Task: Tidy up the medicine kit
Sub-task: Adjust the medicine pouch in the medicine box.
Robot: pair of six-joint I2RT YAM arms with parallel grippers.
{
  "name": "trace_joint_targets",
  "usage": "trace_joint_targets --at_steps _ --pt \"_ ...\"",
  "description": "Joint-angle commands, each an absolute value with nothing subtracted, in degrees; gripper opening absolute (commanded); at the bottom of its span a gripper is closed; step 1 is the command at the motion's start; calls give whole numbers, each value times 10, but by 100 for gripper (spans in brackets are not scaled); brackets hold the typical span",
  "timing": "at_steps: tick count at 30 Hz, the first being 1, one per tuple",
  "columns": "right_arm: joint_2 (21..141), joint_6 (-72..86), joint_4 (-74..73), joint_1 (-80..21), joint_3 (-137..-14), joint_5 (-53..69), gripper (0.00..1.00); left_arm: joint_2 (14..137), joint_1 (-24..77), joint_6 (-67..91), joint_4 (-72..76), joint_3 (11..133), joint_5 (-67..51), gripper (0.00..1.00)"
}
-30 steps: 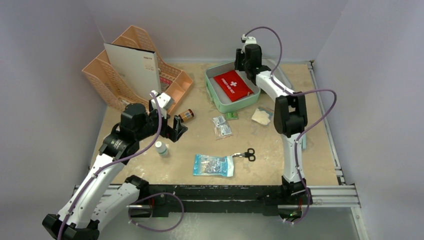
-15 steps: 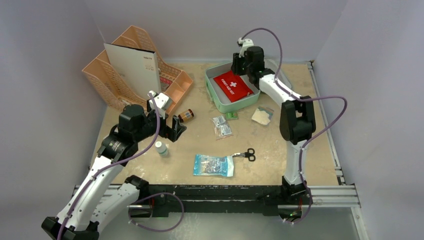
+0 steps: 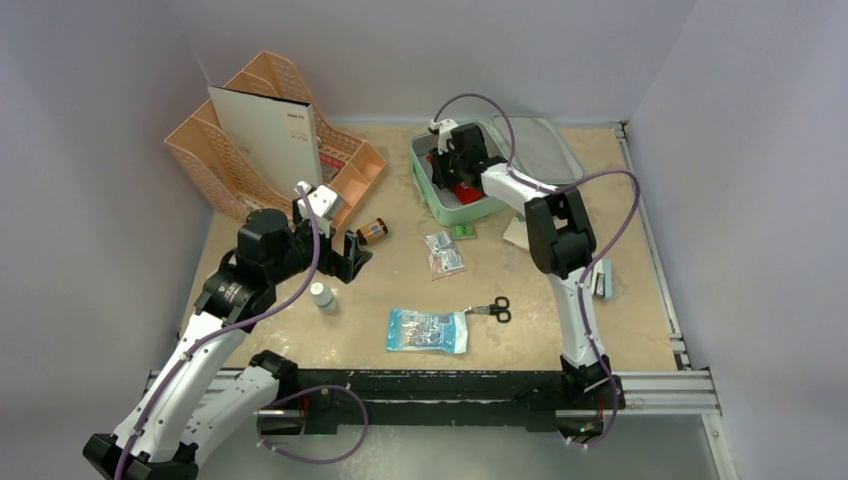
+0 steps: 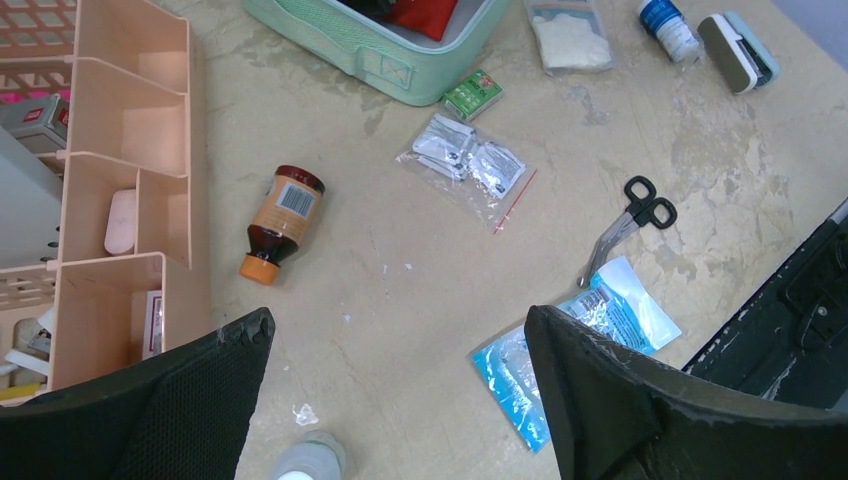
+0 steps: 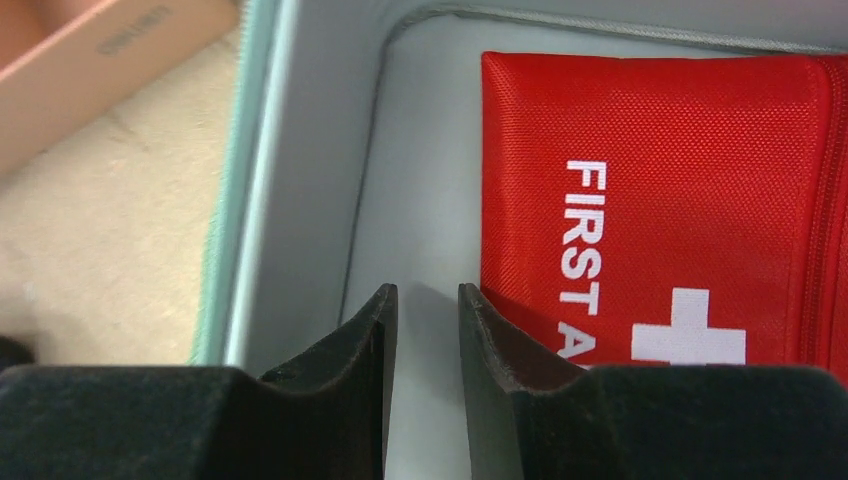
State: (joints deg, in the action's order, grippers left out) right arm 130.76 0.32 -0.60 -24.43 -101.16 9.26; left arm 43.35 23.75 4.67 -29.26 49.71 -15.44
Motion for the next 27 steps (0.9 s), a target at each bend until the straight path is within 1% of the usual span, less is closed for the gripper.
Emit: trace_joint_targets --at_steps 1,9,19,23,27 --pt "1324 -23 -40 -244 -1063 33 31 424 237 33 -283 497 -146 96" --pt "1343 -35 -41 -243 -1080 -9 27 423 237 32 -283 496 -142 96" --pt "1330 -13 -35 -243 -1092 -1 27 423 237 31 -283 494 -140 96" --pt "1292 -6 -58 -243 -1099 23 31 426 237 32 -282 494 -137 96" --pt "1235 -4 -68 -243 -1079 38 37 432 236 40 -282 497 -137 98"
